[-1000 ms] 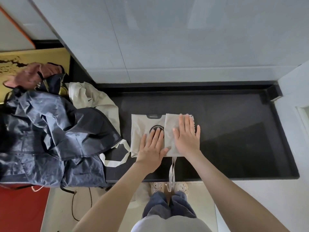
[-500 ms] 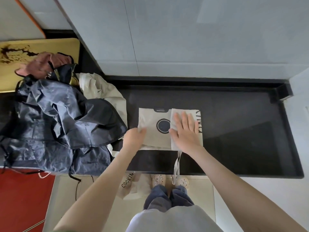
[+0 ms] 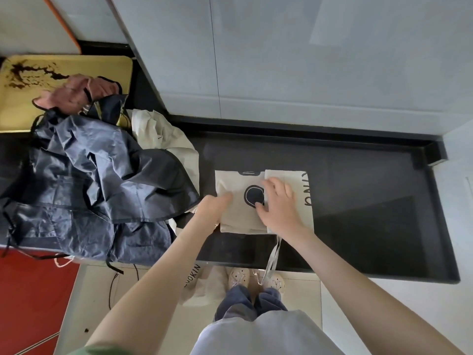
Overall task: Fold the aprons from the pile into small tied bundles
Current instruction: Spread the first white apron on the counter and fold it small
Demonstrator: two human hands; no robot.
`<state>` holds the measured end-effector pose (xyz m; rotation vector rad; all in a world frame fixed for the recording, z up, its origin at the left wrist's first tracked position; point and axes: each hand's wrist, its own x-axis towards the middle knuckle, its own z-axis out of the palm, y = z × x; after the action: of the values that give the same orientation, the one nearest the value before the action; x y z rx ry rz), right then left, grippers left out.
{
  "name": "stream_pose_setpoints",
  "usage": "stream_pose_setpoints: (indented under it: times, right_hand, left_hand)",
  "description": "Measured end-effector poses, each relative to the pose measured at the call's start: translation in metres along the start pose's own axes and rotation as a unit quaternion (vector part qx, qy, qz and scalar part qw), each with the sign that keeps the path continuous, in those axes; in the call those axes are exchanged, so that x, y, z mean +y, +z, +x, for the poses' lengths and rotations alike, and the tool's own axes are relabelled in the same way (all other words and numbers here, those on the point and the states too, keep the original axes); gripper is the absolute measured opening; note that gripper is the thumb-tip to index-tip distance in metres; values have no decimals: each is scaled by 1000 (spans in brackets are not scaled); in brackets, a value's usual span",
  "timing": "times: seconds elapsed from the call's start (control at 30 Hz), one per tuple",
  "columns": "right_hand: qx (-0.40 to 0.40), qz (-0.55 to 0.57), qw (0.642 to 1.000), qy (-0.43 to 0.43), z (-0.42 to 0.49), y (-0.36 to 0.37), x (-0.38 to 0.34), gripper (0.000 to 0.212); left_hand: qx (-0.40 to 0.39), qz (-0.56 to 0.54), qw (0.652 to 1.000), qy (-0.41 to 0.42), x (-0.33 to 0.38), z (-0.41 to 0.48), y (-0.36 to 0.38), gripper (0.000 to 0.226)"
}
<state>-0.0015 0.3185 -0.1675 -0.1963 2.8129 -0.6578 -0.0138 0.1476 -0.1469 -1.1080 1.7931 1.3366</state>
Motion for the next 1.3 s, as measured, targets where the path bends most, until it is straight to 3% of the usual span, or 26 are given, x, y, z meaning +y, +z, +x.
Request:
stream_pose_setpoints:
  times: [0.07, 0.13, 0.2, 0.3, 0.37, 0.4, 0.47, 0.5, 0.53, 0.57, 0.6, 0.7, 0.77, 0.87, 0.93, 1.03, 1.1, 1.2, 1.3]
  right_hand:
    - [-37, 48, 997, -50, -12, -5, -11, 65]
    - [-114, 62, 989, -71, -24, -8, -18, 88]
    - [-156, 90, 981, -69, -34, -9, -20, 95]
    - [-123, 297, 943, 91, -42, -20, -15, 54]
    - [-96, 328, 921, 188, -42, -24, -2, 25]
    - [-97, 326, 914, 224, -43, -27, 7, 27]
    - [-102, 357, 885, 279, -49, -30, 30, 31]
    - [-96, 397, 867, 286, -52, -30, 44, 32]
    - [-92, 443, 848, 276, -56, -32, 56, 34]
    - [-88, 476, 837, 256, -61, -35, 68, 37]
    - [-86, 492, 832, 241, -65, -37, 77, 40]
    - [-61, 537, 813, 217, -72, -42, 92, 32]
    - [-27, 577, 783, 231, -73, -43, 95, 28]
    - [62, 527, 800, 281, -74, -42, 99, 12]
    - [108, 444, 833, 312, -75, -37, 103, 12]
    - [113, 288, 895, 322, -79, -32, 107, 20]
    - [124, 238, 908, 322, -83, -29, 112, 20]
    - [117, 244, 907, 321, -86, -32, 117, 10]
    - [96, 203, 934, 277, -86, -36, 121, 16]
  left_hand:
    - [-26, -1, 998, 55, 3, -6, 1, 35]
    - [-63, -43, 993, 95, 8, -14, 6, 27]
    - [-121, -84, 981, 122, 14, -26, 16, 33]
    - [-243, 29, 944, 222, 16, -45, 31, 44]
    - [-249, 202, 879, 351, 15, -48, 36, 50]
    - [-196, 279, 832, 438, 17, -47, 36, 52]
    - [-74, 362, 698, 613, 23, -38, 35, 65]
    - [-39, 388, 639, 663, 26, -34, 35, 72]
    - [-20, 415, 601, 683, 27, -24, 39, 78]
    - [-17, 436, 591, 679, 30, -19, 43, 83]
    - [-28, 442, 614, 653, 31, -14, 46, 88]
    - [-144, 360, 784, 484, 36, -10, 60, 81]
    - [-206, 333, 830, 398, 37, -6, 67, 50]
    - [-187, 375, 816, 398, 31, -5, 86, 24]
    - [-157, 402, 815, 387, 27, -4, 99, 27]
    - [-106, 480, 805, 332, 24, -2, 116, 32]
    - [-72, 528, 784, 318, 23, -5, 126, 41]
    - [31, 574, 734, 361, 20, -16, 136, 51]
    - [78, 580, 651, 484, 19, -15, 142, 57]
